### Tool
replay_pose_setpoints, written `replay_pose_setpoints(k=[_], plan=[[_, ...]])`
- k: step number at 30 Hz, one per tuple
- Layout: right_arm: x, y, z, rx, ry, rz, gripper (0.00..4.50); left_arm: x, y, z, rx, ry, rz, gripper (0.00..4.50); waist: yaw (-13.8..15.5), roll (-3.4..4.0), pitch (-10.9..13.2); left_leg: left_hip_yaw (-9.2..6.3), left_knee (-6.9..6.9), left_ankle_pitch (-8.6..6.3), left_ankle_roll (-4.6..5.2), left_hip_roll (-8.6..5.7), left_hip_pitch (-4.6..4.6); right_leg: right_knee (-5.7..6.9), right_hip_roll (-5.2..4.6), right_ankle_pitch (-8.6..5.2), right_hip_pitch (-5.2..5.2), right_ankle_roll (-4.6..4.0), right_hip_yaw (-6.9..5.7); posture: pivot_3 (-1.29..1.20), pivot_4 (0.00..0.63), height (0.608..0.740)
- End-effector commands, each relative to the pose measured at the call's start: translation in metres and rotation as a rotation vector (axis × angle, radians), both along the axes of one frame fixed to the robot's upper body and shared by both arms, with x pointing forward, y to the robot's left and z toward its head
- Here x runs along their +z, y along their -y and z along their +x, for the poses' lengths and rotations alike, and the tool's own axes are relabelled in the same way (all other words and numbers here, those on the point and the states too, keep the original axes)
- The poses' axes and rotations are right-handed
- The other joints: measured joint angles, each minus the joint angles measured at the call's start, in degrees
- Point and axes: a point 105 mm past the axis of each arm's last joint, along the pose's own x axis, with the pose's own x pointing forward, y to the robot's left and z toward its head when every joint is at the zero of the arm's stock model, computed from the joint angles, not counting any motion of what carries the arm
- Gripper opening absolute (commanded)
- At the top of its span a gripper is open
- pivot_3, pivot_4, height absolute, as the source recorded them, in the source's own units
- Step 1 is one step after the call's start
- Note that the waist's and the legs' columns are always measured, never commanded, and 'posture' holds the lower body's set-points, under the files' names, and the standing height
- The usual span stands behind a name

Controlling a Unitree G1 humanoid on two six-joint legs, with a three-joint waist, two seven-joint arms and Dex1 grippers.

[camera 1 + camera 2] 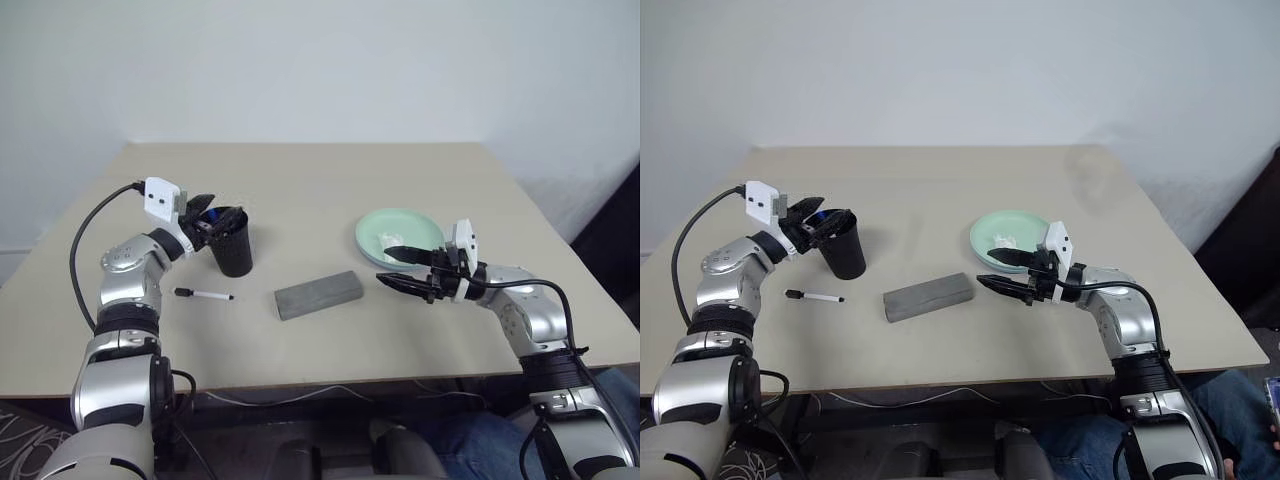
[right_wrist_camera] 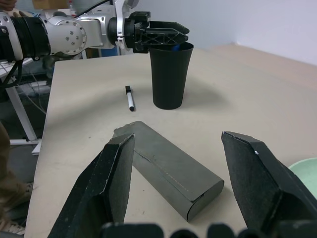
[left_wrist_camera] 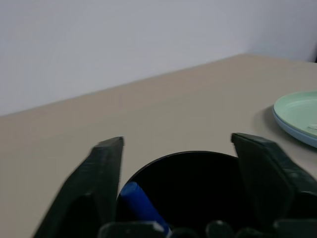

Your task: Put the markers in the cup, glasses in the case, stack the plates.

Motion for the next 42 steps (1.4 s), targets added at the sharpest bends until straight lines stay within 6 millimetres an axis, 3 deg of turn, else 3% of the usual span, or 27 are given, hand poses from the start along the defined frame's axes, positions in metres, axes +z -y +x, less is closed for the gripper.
replay_pose_setpoints(k=[1, 6, 10, 15, 19, 24, 27, 33, 35, 42], plan=[[0.015, -0.002, -0.001, 0.009, 0.061, 0.014, 3.05, 0.026, -0.001, 0.004, 0.005, 0.088, -0.013, 3.92, 0.0, 0.00, 0.0, 0.00, 0.00, 0.00, 0.00, 0.00, 0.00, 0.00, 0.00, 0.00, 0.00, 0.00, 0.00, 0.00, 0.000, 0.721], [0.014, -0.003, -0.001, 0.012, 0.060, 0.013, 3.05, 0.035, -0.006, 0.004, 0.017, 0.117, -0.016, 3.92, 0.0, 0.00, 0.0, 0.00, 0.00, 0.00, 0.00, 0.00, 0.00, 0.00, 0.00, 0.00, 0.00, 0.00, 0.00, 0.00, 0.000, 0.721], [0.014, -0.003, -0.001, 0.016, 0.060, 0.013, 3.05, 0.063, -0.006, 0.004, -0.008, 0.185, -0.033, 3.92, 0.0, -0.01, 0.0, -0.01, 0.00, 0.00, 0.00, 0.00, -0.02, -0.01, 0.00, 0.00, 0.00, 0.00, -0.01, 0.00, 0.000, 0.721], [0.014, -0.004, -0.001, 0.022, 0.058, 0.011, 3.05, 0.109, 0.011, -0.005, -0.182, 0.249, -0.020, 3.92, 0.0, -0.05, 0.0, -0.02, 0.00, 0.00, 0.00, 0.00, -0.07, -0.05, 0.00, 0.00, -0.02, 0.01, -0.03, 0.00, 0.000, 0.721], [0.015, -0.006, 0.000, 0.028, 0.059, 0.012, 3.05, 0.125, 0.030, -0.023, -0.378, 0.216, 0.101, 3.92, -0.1, -0.02, 0.0, 0.01, -0.06, -0.01, 0.00, 0.00, -0.04, -0.09, 0.01, -0.01, -0.03, 0.01, -0.01, 0.00, 0.000, 0.721], [0.014, -0.007, 0.001, 0.032, 0.060, 0.011, 3.05, 0.116, 0.041, -0.039, -0.554, 0.092, 0.318, 3.92, -0.1, -0.01, 0.0, 0.02, -0.07, 0.00, 0.00, 0.01, 0.00, -0.04, 0.02, -0.01, -0.02, -0.01, 0.00, 0.00, 0.000, 0.721], [0.014, -0.008, 0.001, 0.034, 0.061, 0.012, 3.05, 0.099, 0.042, -0.050, -0.656, -0.021, 0.498, 3.92, -0.1, -0.01, 0.0, 0.02, -0.06, 0.00, 0.00, 0.01, 0.01, -0.03, 0.02, -0.02, -0.02, -0.02, 0.01, 0.00, 0.000, 0.721], [0.013, -0.008, 0.001, 0.034, 0.062, 0.011, 3.05, 0.064, 0.024, -0.064, -0.759, -0.238, 0.813, 3.92, 0.0, 0.00, 0.0, 0.03, -0.07, -0.01, 0.01, 0.01, -0.08, -0.08, 0.02, -0.03, -0.09, -0.02, 0.03, 0.00, 0.000, 0.721], [0.013, -0.008, 0.001, 0.031, 0.061, 0.010, 3.05, 0.051, 0.015, -0.069, -0.784, -0.324, 0.909, 4.31, 0.0, 0.01, 0.0, 0.03, -0.07, -0.01, 0.01, 0.02, -0.10, -0.07, 0.02, -0.04, -0.13, -0.03, 0.05, 0.00, 0.000, 0.721], [0.012, -0.008, 0.001, 0.024, 0.063, 0.011, 3.05, 0.023, -0.003, -0.075, -0.823, -0.505, 1.001, 4.47, 0.0, 0.01, 0.0, 0.04, -0.07, 0.00, 0.02, 0.02, -0.11, -0.05, 0.01, -0.10, -0.14, -0.13, 0.06, 0.00, 0.000, 0.721]])
